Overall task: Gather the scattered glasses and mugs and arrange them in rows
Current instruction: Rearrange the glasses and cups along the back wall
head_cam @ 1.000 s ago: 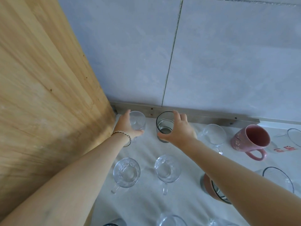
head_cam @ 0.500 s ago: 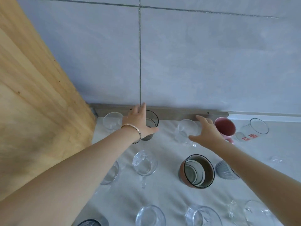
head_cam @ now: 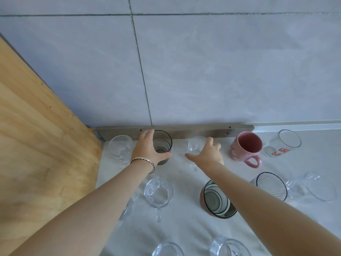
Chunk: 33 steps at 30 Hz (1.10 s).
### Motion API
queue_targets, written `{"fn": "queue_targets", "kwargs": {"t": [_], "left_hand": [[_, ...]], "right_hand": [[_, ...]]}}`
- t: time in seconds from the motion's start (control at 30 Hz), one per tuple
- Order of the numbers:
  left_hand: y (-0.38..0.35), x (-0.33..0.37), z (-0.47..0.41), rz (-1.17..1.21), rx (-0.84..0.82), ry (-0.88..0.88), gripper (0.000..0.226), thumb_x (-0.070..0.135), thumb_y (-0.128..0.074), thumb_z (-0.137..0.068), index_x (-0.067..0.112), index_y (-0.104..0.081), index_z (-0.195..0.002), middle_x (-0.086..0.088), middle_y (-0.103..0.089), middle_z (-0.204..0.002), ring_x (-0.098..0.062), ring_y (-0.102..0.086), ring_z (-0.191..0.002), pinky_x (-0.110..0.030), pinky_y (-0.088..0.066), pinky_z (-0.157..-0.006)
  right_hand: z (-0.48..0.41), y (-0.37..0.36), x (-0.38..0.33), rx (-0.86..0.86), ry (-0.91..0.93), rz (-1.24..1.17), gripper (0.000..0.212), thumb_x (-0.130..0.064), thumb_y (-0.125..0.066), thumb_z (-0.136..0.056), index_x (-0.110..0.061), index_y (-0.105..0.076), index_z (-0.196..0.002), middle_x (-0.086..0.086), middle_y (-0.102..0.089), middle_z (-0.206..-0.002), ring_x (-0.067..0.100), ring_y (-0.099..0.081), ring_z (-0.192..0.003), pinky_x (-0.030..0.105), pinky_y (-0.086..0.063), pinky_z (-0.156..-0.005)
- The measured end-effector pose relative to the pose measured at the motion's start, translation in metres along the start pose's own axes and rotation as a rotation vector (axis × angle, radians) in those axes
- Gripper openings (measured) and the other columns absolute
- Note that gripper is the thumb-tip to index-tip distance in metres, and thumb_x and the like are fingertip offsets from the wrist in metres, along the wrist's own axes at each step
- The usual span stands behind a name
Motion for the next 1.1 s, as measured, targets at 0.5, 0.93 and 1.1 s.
{"fn": "queue_targets", "kwargs": {"t": [0.5,0.93,1.1], "left_hand": [[-0.009,0.012,0.014,-0.232,0.034,-0.042,0.096,0.05,-0.068,-0.074,0.015,-0.017,-0.147,-0.009,-0.002,-0.159,-0.029,-0.004,-0.148,-0.049,-0.014,-0.117],[-0.09,0.106,0.01,-0.312,-0.217,-0.045,0.083,0.038,-0.056,-0.088,0.018,-0.003,-0.149,-0.011,0.002,-0.159,-0.037,-0.003,-0.146,-0.045,-0.025,-0.115],[-0.091,0.104,0.001,-0.227,-0.126,-0.013,0.075,0.027,-0.059,-0.088,0.011,-0.015,-0.146,-0.01,-0.018,-0.155,-0.03,-0.02,-0.142,-0.039,-0.037,-0.107]], "right_hand": [[0.01,0.016,0.009,-0.063,0.207,0.049,0.107,-0.048,-0.069,-0.078,-0.021,0.004,-0.152,0.011,-0.025,-0.148,0.029,-0.057,-0.115,0.037,-0.048,-0.087],[-0.021,0.115,0.112,0.111,0.052,0.129,0.097,-0.039,-0.073,-0.075,-0.017,-0.015,-0.15,0.011,-0.025,-0.15,0.032,-0.027,-0.138,0.044,-0.033,-0.108],[-0.037,0.104,0.112,0.075,0.1,0.0,0.096,-0.049,-0.073,-0.072,-0.021,-0.021,-0.147,0.006,-0.041,-0.139,0.027,-0.048,-0.125,0.035,-0.041,-0.093]]}}
Point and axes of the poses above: each hand's wrist, its own z-axis away from the middle knuckle, its own y-axis out of the back of the hand, x = y × z, the point moved 2 cm from there along -z, towards the middle knuckle
